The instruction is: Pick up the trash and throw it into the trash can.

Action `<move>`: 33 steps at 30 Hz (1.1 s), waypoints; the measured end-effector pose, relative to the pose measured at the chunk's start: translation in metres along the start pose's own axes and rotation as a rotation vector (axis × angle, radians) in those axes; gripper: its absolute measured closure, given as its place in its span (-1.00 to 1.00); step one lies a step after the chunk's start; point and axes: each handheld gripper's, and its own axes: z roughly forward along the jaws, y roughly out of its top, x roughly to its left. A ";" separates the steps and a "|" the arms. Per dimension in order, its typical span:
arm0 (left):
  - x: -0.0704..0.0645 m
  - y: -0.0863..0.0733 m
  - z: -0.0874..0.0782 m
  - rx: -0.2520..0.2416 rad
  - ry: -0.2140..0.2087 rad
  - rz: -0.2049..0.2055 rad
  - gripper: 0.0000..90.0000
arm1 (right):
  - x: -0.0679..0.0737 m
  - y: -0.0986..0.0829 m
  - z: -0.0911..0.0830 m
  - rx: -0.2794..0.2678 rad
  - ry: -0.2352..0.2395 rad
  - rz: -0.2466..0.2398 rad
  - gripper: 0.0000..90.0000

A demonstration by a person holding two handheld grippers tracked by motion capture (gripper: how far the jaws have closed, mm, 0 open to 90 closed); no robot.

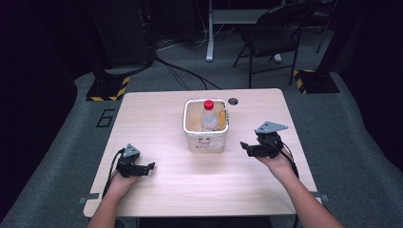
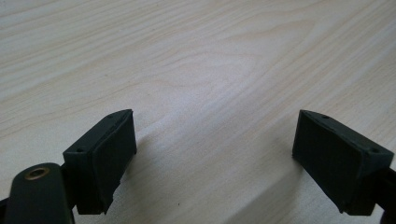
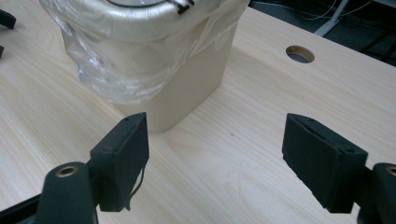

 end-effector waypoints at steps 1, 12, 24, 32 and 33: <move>0.000 0.000 0.000 0.000 0.000 0.001 -0.70 | 0.000 0.000 0.000 0.000 0.000 0.000 -0.51; 0.000 0.000 0.000 0.000 0.000 0.000 -0.70 | -0.006 -0.027 -0.002 0.024 -0.026 0.027 -0.49; 0.000 0.000 0.000 0.000 0.000 0.000 -0.70 | -0.012 -0.059 0.006 0.068 -0.059 0.057 -0.49; 0.000 0.000 0.000 0.000 0.001 0.000 -0.70 | -0.020 -0.075 0.008 0.089 -0.086 0.080 -0.49; 0.000 0.000 0.000 0.000 0.001 0.000 -0.70 | -0.021 -0.078 0.008 0.093 -0.089 0.085 -0.49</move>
